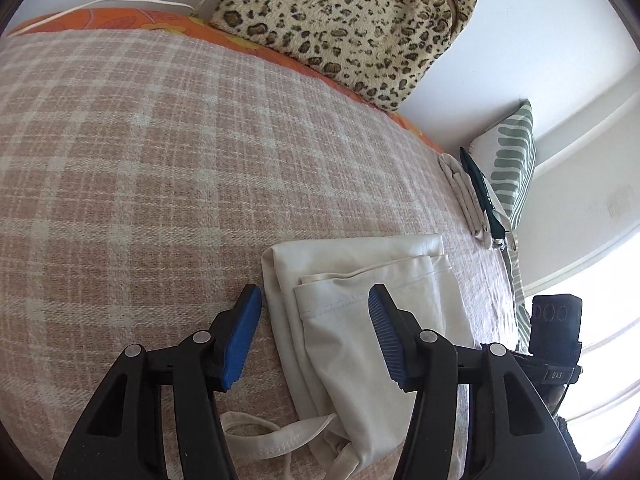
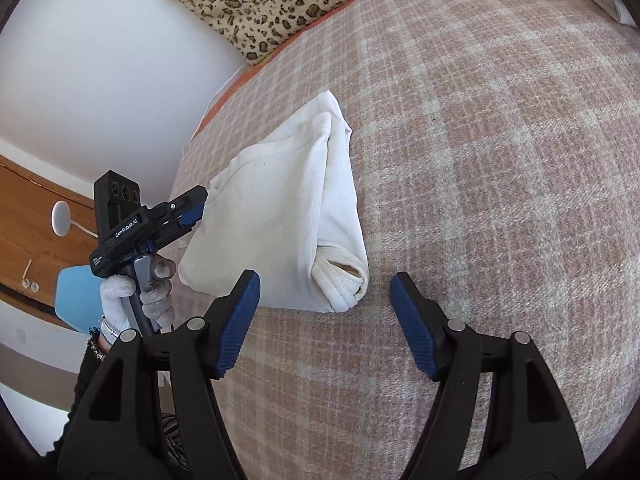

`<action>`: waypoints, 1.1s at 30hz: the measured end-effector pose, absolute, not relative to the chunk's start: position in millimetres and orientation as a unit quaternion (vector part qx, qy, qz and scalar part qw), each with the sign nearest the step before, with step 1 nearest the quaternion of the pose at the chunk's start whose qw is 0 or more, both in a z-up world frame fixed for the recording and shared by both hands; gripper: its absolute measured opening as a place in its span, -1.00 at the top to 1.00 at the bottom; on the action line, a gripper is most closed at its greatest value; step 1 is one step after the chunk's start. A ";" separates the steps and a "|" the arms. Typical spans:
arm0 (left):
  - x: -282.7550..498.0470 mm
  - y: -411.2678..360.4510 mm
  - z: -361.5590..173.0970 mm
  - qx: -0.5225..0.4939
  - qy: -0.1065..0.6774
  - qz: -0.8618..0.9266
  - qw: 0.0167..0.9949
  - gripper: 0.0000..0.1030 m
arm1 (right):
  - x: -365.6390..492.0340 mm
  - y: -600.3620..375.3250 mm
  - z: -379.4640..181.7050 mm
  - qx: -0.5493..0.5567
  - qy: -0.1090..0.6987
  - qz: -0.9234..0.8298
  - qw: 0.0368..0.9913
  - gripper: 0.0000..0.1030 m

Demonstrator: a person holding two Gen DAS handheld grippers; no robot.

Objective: Fold small clothes

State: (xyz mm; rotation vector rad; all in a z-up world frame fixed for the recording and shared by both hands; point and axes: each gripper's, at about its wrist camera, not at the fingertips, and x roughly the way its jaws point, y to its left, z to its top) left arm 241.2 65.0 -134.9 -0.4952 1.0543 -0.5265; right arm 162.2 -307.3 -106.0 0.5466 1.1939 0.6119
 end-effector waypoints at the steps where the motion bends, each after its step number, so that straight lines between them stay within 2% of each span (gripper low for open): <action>1: 241.7 64.5 -134.7 -0.229 0.491 -0.247 0.803 -0.06 | 162.7 -306.9 -106.6 0.257 0.545 0.284 0.746 -0.40; 11: 243.5 59.4 -135.8 -0.213 0.475 -0.258 0.814 -0.06 | 164.0 -302.5 -113.4 0.302 0.527 0.317 0.729 -0.38; 13: 244.5 59.2 -136.4 -0.220 0.472 -0.258 0.814 -0.06 | 166.7 -302.5 -115.0 0.308 0.524 0.313 0.729 -0.26; 20: 243.1 56.9 -136.8 -0.227 0.468 -0.274 0.808 -0.01 | 167.8 -298.4 -113.4 0.291 0.524 0.312 0.737 -0.13; 22: 242.2 57.6 -137.2 -0.227 0.467 -0.271 0.811 0.07 | 167.9 -299.2 -114.8 0.292 0.524 0.308 0.739 -0.01; 25: 242.1 57.7 -138.7 -0.223 0.467 -0.266 0.813 0.28 | 169.8 -301.7 -117.0 0.300 0.525 0.306 0.735 0.01; 27: 242.9 57.6 -139.6 -0.220 0.469 -0.259 0.815 0.48 | 169.6 -301.9 -117.1 0.296 0.524 0.307 0.737 0.01; 29: 243.2 57.3 -140.9 -0.215 0.470 -0.250 0.819 0.58 | 169.3 -299.1 -116.0 0.289 0.524 0.307 0.740 0.04; 30: 243.2 57.4 -141.3 -0.214 0.469 -0.247 0.820 0.66 | 169.4 -296.8 -116.2 0.283 0.526 0.307 0.741 0.14; 33: 241.4 56.2 -140.2 -0.204 0.465 -0.246 0.826 0.76 | 169.4 -293.1 -115.4 0.263 0.529 0.302 0.748 0.37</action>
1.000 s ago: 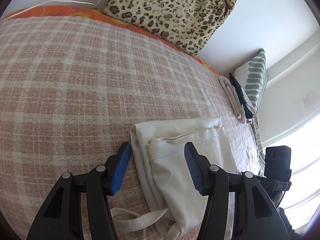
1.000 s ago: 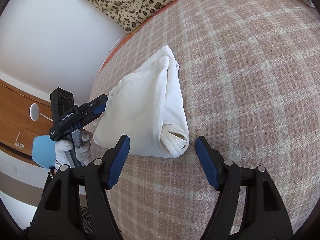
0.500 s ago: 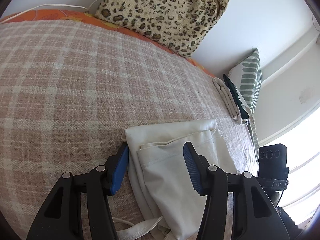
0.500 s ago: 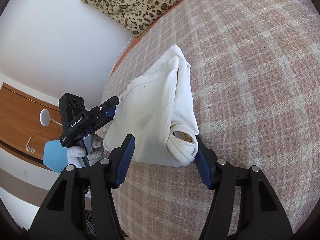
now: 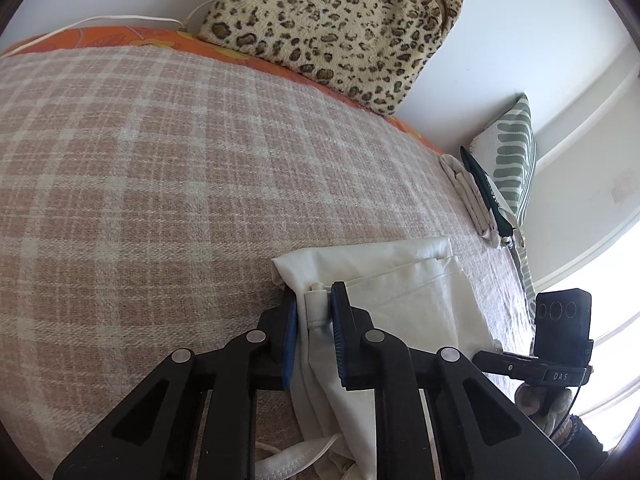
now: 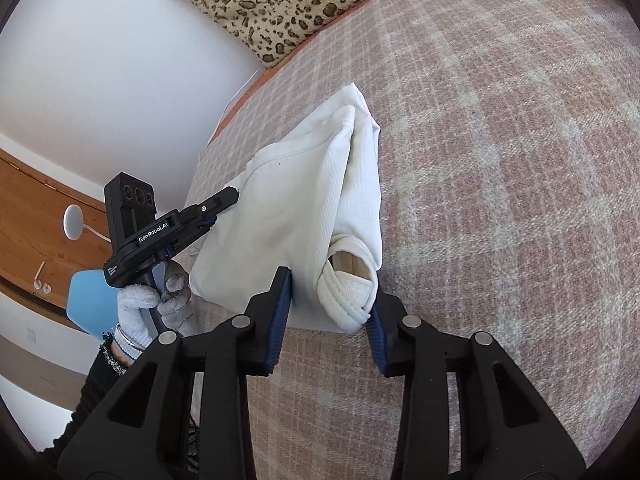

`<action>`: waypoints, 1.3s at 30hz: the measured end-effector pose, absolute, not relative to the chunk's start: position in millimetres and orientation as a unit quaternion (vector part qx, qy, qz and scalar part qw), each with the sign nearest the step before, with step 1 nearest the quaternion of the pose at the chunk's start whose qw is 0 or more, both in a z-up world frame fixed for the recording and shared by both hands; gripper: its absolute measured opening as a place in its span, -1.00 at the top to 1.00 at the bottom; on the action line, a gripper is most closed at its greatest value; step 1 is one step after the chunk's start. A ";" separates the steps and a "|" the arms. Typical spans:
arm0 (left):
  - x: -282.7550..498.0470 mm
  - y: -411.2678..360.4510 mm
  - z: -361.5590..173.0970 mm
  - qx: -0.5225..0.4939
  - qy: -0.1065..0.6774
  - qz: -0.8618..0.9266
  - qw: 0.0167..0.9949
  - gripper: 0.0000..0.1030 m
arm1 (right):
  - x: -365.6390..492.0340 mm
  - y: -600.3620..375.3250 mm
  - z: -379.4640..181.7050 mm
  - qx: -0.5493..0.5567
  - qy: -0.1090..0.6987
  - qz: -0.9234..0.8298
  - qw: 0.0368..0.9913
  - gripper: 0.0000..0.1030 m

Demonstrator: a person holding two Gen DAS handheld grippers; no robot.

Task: Fold small clothes
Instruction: 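Grasp the folded bundle with the left tool while the right tool grasps it too, then lift the bundle with both tools and carry it to the clothes stack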

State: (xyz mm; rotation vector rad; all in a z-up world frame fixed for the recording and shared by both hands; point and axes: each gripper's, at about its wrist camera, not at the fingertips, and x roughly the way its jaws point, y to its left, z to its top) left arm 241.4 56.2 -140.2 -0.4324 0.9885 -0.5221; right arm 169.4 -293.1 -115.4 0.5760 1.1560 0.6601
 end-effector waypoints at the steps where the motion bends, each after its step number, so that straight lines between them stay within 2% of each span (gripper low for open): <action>1: 240.7 54.7 -139.5 -0.198 0.464 -0.247 0.828 0.77 | 169.8 -292.5 -115.6 0.259 0.530 0.300 0.750 0.44; 6: 236.7 51.4 -135.5 -0.176 0.455 -0.243 0.839 0.82 | 170.0 -286.5 -113.3 0.237 0.528 0.290 0.762 0.62; 15: 226.3 43.4 -121.5 -0.141 0.433 -0.228 0.861 0.84 | 168.7 -274.8 -102.4 0.188 0.521 0.276 0.785 0.72; 22: 209.3 31.4 -99.3 -0.103 0.405 -0.230 0.879 0.85 | 156.0 -259.7 -77.8 0.131 0.496 0.284 0.810 0.75; 39: 176.3 3.6 -59.9 -0.055 0.359 -0.255 0.896 0.85 | 124.3 -267.2 -58.8 0.105 0.455 0.279 0.839 0.75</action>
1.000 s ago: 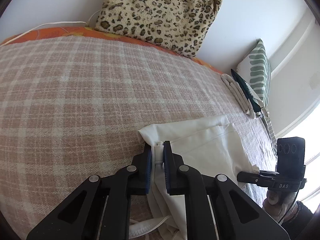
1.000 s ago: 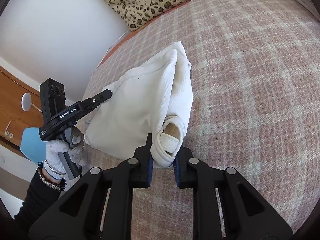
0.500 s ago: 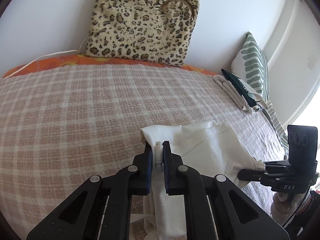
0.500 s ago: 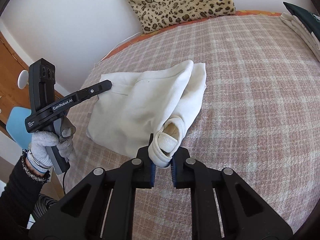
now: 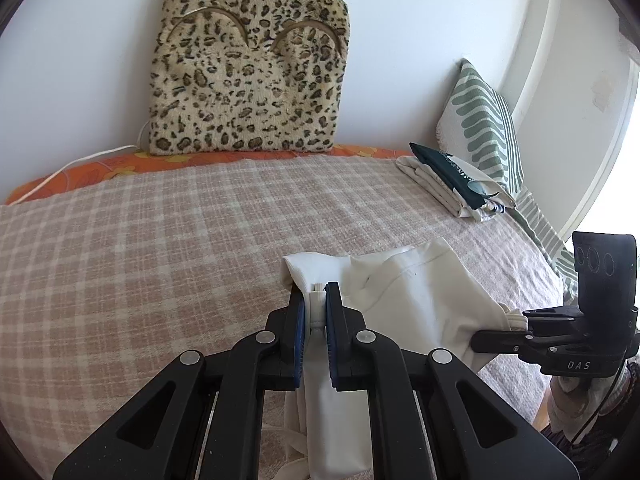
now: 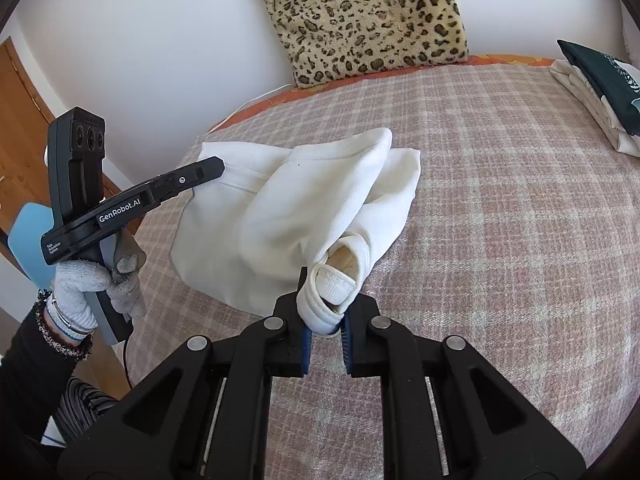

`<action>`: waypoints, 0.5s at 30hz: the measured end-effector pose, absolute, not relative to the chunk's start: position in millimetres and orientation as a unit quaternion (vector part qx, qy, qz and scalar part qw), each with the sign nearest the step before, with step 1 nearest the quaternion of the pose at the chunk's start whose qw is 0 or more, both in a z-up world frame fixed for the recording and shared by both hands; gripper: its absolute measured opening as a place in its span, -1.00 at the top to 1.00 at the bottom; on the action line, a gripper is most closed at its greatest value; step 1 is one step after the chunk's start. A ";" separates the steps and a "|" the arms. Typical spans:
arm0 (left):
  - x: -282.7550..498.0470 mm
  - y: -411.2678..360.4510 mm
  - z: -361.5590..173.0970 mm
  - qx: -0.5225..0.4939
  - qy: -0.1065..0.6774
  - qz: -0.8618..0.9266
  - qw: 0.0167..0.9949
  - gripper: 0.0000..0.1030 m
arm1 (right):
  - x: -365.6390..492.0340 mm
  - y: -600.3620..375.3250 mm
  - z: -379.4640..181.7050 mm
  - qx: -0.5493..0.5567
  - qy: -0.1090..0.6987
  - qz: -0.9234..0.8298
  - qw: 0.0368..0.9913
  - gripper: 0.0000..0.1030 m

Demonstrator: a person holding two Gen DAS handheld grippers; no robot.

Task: Fold small clothes
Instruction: 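Lift the bundle with both tools and carry it to the clothes stack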

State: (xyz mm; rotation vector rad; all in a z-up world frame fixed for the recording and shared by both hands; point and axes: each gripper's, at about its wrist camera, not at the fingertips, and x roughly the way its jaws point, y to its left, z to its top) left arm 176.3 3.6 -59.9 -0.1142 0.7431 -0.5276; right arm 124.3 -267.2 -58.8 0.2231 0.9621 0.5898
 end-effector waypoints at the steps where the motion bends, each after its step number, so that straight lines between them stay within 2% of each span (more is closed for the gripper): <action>1: 175.3 1.0 -58.1 -0.053 0.356 -0.256 0.897 0.85 | 123.4 -268.7 -58.0 0.106 0.453 0.279 0.840 0.75; 15: 171.5 -62.6 -29.6 -0.039 0.327 -0.307 0.893 0.85 | 106.7 -333.5 -35.7 0.107 0.434 0.258 0.856 0.76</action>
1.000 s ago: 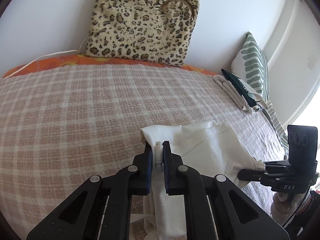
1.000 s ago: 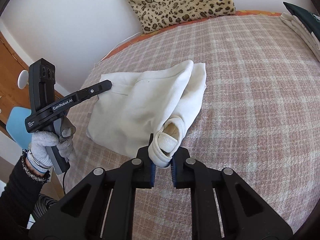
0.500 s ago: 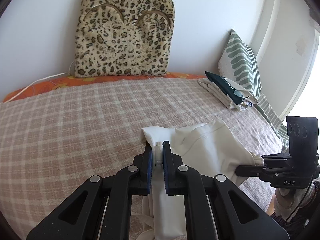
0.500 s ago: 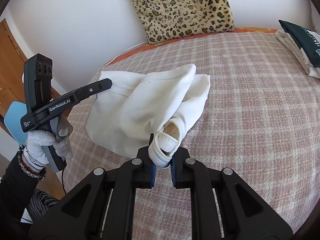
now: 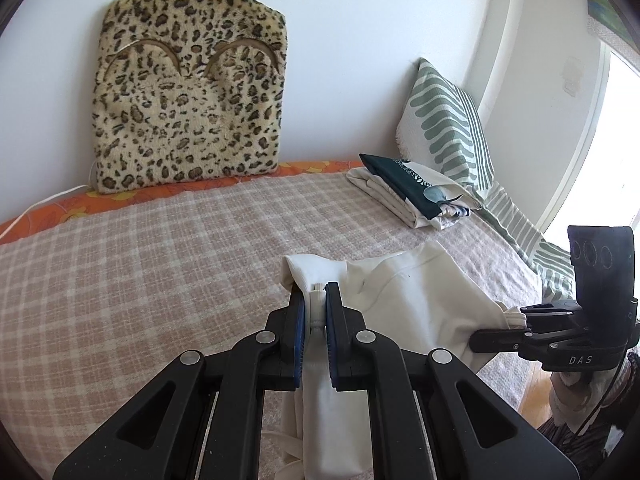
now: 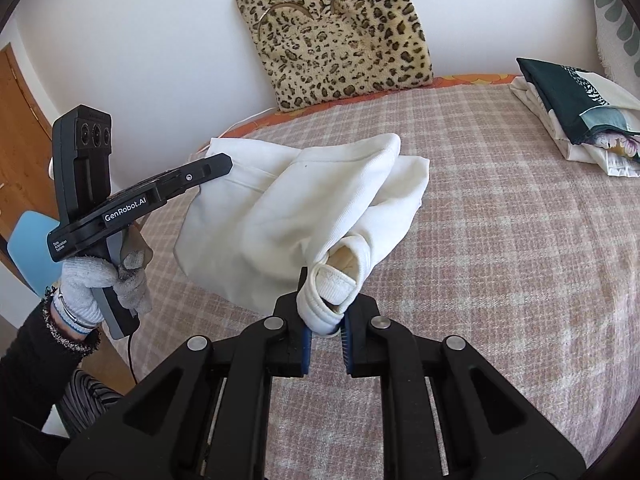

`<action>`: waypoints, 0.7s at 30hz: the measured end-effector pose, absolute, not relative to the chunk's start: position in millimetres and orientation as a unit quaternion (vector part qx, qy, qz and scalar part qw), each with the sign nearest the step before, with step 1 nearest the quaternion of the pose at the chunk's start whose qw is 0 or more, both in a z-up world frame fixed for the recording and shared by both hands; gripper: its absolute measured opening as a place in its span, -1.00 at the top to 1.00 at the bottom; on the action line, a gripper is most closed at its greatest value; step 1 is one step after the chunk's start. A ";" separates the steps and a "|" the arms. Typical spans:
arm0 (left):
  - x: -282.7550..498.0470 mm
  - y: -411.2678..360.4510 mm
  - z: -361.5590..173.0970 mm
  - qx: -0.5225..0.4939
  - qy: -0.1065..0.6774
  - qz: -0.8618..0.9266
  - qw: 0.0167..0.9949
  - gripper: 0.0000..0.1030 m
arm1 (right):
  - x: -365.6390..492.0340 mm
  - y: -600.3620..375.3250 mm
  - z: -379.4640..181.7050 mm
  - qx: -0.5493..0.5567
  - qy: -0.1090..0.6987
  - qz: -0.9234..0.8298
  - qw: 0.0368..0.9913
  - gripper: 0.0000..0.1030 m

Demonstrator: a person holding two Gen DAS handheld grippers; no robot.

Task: Fold small clothes
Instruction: 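Lift the bundle with both tools and carry it to the clothes stack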

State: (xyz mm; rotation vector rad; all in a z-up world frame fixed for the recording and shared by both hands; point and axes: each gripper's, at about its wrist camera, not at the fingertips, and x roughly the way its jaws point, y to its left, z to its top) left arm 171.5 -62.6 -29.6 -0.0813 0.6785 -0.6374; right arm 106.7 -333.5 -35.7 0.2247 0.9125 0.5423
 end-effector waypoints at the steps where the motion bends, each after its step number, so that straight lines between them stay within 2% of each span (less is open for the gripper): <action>1: 172.8 -69.5 -27.1 -0.044 0.324 -0.313 0.892 0.85 | 107.1 -340.9 -32.0 0.107 0.432 0.254 0.859 0.75; 21: 241.7 -255.0 16.5 -0.049 0.302 -0.399 0.864 0.85 | 162.8 -527.6 9.9 0.083 0.400 0.137 0.902 0.76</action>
